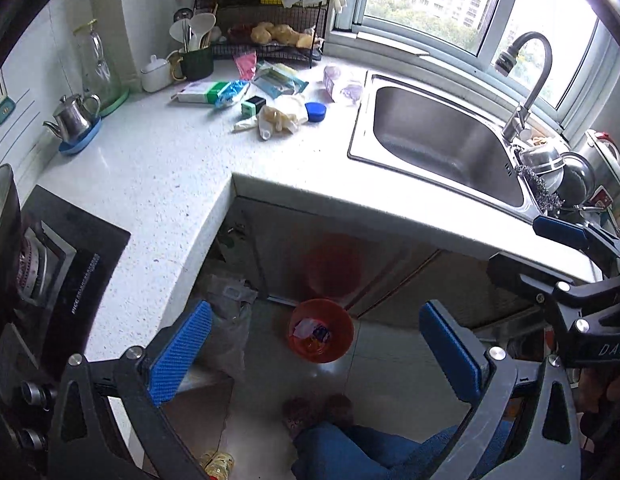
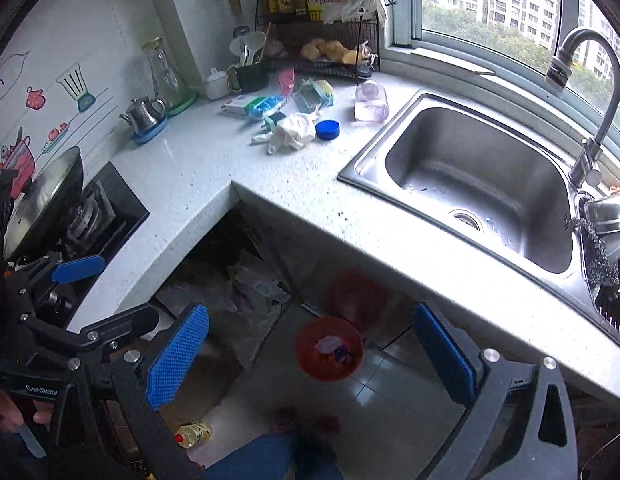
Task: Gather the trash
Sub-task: 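Raise both tools back up to the counter, then grasp the white latex glove with the right gripper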
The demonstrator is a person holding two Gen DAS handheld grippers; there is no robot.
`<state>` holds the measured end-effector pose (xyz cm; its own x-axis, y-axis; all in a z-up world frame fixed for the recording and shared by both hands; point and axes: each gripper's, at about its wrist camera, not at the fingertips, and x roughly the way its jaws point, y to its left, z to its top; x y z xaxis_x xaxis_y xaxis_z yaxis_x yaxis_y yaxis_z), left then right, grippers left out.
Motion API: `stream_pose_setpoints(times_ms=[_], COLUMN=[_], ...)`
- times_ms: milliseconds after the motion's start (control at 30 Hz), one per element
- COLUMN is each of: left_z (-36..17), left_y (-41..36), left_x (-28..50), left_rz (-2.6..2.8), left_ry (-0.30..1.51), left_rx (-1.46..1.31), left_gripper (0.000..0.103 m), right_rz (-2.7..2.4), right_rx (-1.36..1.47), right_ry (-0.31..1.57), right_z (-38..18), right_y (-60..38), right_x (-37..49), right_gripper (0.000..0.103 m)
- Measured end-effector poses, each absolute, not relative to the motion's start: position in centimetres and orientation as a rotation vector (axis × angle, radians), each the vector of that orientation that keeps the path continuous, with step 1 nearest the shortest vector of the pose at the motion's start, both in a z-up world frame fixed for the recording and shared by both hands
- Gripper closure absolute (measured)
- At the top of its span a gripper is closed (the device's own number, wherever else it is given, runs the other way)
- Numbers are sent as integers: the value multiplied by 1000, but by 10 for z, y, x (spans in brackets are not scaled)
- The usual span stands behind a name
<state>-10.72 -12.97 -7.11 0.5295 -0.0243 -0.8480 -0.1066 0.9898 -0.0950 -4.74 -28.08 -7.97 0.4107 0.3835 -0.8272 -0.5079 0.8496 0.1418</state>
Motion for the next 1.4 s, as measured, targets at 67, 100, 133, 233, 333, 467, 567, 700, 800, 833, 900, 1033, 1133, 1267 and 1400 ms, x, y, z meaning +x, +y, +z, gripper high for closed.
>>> stream_pose_setpoints(times_ms=[67, 100, 133, 233, 333, 467, 567, 700, 800, 833, 900, 1033, 1133, 1267, 1400], left_z=[-60, -56, -51, -42, -35, -32, -32, -35, -40, -43, -49, -64, -78, -94, -109], left_y=[-127, -125, -124, -118, -111, -93, -71, -38, -13, -4, 9, 31, 43, 57, 67], left_x=[-100, -96, -92, -77, -60, -33, -8, 26, 52, 61, 76, 103, 121, 143, 161], left_rz=[54, 60, 65, 74, 68, 65, 59, 55, 70, 71, 67, 49, 64, 46, 36], left_ry=[997, 990, 982, 968, 955, 953, 955, 968, 991, 1002, 1021, 1060, 1095, 1135, 1174], left_rx=[-142, -139, -136, -126, -105, -99, -116, -139, -150, -150, -154, -162, -152, -142, -136], left_gripper=[0, 0, 0, 0, 0, 0, 0, 0, 0, 0, 0, 0, 0, 0, 0], right_rz=[571, 576, 580, 595, 612, 633, 637, 642, 639, 641, 647, 666, 667, 678, 676], right_rx=[-136, -135, -136, -138, -133, -151, -149, -149, -164, -157, -143, -148, -170, -186, -206], right_ry=[977, 966, 954, 932, 916, 902, 895, 919, 939, 948, 979, 1033, 1068, 1132, 1175], right_z=[-68, -63, -57, -46, -43, -40, -38, -43, -49, -51, -57, -71, -83, -104, -119], right_y=[-279, -277, -276, -269, -260, -243, -229, -208, -189, -183, -169, -145, -130, -114, -104], right_x=[-41, -37, -34, -24, -12, 10, 30, 57, 76, 82, 99, 123, 139, 165, 186], right_gripper=[1, 1, 1, 1, 1, 1, 1, 1, 1, 1, 1, 6, 11, 21, 24])
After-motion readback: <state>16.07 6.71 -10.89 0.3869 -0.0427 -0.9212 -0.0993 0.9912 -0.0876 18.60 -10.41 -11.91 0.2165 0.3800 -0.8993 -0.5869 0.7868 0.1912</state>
